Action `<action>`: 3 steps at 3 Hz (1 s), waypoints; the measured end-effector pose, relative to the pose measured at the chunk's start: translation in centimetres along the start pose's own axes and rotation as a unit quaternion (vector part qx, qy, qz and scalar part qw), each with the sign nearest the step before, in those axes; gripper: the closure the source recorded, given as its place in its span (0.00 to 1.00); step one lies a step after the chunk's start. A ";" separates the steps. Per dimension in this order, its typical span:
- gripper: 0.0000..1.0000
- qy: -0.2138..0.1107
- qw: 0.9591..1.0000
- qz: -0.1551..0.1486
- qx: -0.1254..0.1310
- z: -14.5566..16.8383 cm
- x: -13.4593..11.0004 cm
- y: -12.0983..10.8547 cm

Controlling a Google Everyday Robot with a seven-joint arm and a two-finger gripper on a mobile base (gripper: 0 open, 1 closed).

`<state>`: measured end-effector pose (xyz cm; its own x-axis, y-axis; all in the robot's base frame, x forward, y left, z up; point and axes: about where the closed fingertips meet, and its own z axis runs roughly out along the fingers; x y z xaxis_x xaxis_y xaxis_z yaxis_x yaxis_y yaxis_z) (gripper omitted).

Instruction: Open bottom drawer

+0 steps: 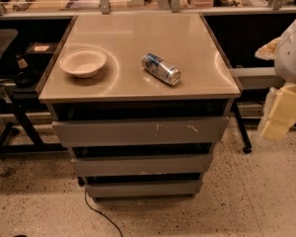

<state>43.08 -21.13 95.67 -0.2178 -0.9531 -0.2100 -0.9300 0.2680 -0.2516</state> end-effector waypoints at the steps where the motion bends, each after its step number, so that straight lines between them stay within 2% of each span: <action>1: 0.00 0.004 1.000 0.008 -0.017 3.3 0.8 2.1; 3: 0.00 0.006 0.997 0.023 -0.073 12.1 2.7 7.6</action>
Offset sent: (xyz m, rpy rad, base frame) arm -0.0429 0.0068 -0.1445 0.0274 0.1671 -0.0281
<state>39.03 -19.94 81.80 -0.2639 -0.9420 -0.2072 -0.9520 0.2890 -0.1013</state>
